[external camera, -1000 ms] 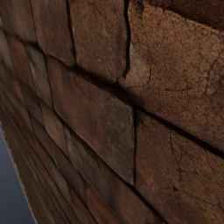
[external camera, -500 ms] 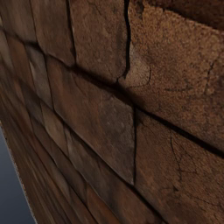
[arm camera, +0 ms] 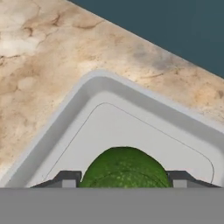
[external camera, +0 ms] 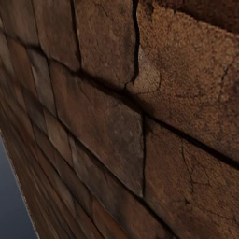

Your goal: Take the avocado and broccoli out of the freezer and place them in the tupperware container on the counter. Then put the tupperware containing the vegetables back in the freezer.

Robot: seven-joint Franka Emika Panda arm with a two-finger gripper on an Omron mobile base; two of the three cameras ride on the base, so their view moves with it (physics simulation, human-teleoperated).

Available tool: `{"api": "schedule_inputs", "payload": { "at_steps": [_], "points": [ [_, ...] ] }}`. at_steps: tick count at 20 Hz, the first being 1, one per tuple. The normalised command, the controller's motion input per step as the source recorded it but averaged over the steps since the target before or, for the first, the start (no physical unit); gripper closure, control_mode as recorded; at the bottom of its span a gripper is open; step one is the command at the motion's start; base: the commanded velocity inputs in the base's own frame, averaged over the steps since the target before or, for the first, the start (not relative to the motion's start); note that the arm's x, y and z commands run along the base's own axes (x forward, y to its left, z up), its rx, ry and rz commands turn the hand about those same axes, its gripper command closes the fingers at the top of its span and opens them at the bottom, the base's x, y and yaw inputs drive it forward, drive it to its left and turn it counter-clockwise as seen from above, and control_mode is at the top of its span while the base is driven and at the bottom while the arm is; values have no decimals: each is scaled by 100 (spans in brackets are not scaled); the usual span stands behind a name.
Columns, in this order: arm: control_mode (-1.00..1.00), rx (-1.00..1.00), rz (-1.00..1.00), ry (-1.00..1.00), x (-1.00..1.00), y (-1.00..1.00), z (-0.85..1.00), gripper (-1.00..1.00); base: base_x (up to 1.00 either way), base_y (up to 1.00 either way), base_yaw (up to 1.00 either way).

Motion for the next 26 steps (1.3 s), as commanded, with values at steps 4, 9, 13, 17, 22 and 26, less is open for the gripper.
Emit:
{"api": "schedule_inputs", "payload": {
  "at_steps": [4,9,13,17,22,26],
  "points": [
    [-100,0,-1,1,6,0,-12,-100,0,0,0],
    [-100,0,0,-7,-64,7,14,-100,0,0,0],
    [-100,0,0,-16,-100,19,60,-100,0,0,0],
    [-100,0,0,-17,-94,22,91,-100,0,0,0],
    [-100,2,0,-11,-79,10,100,-100,0,0,0],
    [-100,7,0,-11,-64,0,100,-100,0,0,0]
  ]
}}
